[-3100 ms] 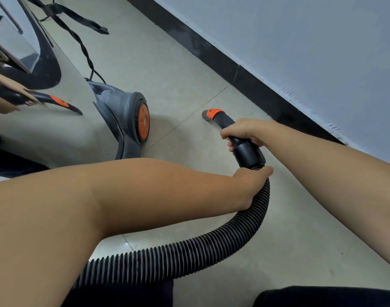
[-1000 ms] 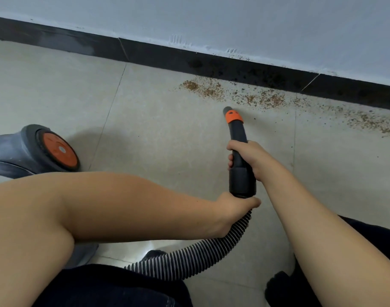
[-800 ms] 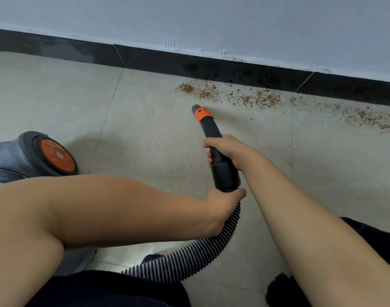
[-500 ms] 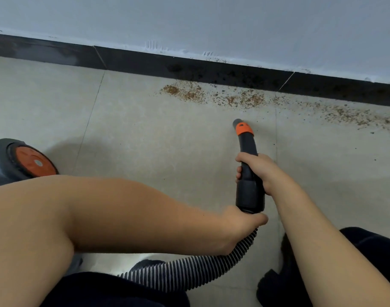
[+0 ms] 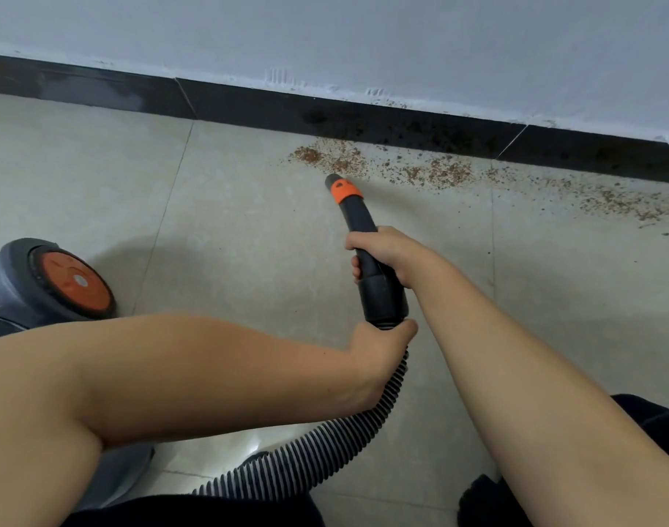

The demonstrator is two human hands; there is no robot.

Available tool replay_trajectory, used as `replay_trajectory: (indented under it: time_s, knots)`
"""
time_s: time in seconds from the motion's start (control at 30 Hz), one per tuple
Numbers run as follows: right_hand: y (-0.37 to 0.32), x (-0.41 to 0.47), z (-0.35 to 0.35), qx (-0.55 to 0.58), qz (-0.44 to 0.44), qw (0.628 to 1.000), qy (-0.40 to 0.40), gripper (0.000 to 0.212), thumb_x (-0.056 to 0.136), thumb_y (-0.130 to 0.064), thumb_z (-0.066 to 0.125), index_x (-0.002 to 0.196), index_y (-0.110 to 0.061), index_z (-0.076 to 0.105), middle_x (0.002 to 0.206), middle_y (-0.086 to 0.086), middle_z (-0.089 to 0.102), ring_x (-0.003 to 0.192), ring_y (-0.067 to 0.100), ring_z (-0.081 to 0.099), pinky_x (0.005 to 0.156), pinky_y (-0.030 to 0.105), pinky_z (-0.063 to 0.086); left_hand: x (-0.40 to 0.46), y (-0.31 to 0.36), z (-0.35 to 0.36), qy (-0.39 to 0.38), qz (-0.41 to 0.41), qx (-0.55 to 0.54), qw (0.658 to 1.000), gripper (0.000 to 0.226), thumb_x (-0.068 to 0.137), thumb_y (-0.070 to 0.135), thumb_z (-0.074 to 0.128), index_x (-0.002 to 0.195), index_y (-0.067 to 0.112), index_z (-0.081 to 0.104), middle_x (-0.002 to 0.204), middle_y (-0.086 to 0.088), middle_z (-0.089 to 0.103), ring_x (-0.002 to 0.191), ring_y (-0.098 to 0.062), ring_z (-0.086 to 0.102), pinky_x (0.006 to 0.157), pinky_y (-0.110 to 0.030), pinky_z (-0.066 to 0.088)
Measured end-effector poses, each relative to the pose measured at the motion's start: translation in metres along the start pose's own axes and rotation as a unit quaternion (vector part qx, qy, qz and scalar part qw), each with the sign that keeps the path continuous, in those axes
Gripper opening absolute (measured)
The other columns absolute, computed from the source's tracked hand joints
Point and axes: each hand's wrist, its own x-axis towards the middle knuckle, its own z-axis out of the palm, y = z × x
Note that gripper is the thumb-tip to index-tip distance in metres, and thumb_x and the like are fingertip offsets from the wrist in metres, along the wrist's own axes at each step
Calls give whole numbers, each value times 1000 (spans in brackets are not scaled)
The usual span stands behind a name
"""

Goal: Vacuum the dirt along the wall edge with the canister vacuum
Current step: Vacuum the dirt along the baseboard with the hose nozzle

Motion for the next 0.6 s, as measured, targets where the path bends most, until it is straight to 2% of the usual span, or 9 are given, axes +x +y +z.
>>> replay_trajectory:
  time_s: [0.1, 0.27, 0.43, 0.5, 0.6]
  knots:
    - [6, 0, -9, 20, -2, 999, 26, 14, 83, -7, 59, 90, -7, 48, 52, 6, 57, 43, 19, 55, 51, 28, 51, 2, -1, 1, -16, -10, 14, 1000, 15, 85, 20, 63, 93, 11, 53, 68, -6, 50, 57, -19, 50, 61, -31, 46]
    - [28, -13, -43, 75, 14, 992, 99, 14, 83, -9, 61, 90, -7, 49, 51, 6, 57, 42, 19, 55, 51, 30, 53, 0, -5, 16, -77, -33, 65, 994, 13, 84, 20, 64, 86, 14, 53, 67, -4, 51, 54, -18, 49, 55, -26, 43]
    - [22, -10, -49, 95, 9, 982, 161, 10, 83, -8, 59, 88, -7, 50, 52, 7, 56, 40, 19, 54, 55, 31, 52, 6, 6, 14, -87, -18, 74, 993, 14, 85, 20, 65, 89, 13, 53, 68, -4, 51, 53, -16, 48, 52, -24, 43]
    - [11, -4, -41, 76, 4, 984, 161, 9, 83, -7, 59, 88, -5, 51, 56, 8, 55, 40, 19, 54, 54, 30, 52, 8, 11, 10, -71, -6, 59, 996, 14, 86, 20, 64, 88, 12, 53, 68, -5, 52, 53, -17, 49, 52, -24, 44]
    - [-6, 4, -21, 5, 2, 994, 110, 11, 83, -8, 60, 90, -4, 52, 58, 8, 56, 41, 19, 55, 52, 29, 52, 12, 12, 7, -25, 22, 55, 998, 20, 90, 26, 64, 81, 12, 52, 69, -7, 54, 53, -17, 51, 53, -25, 44]
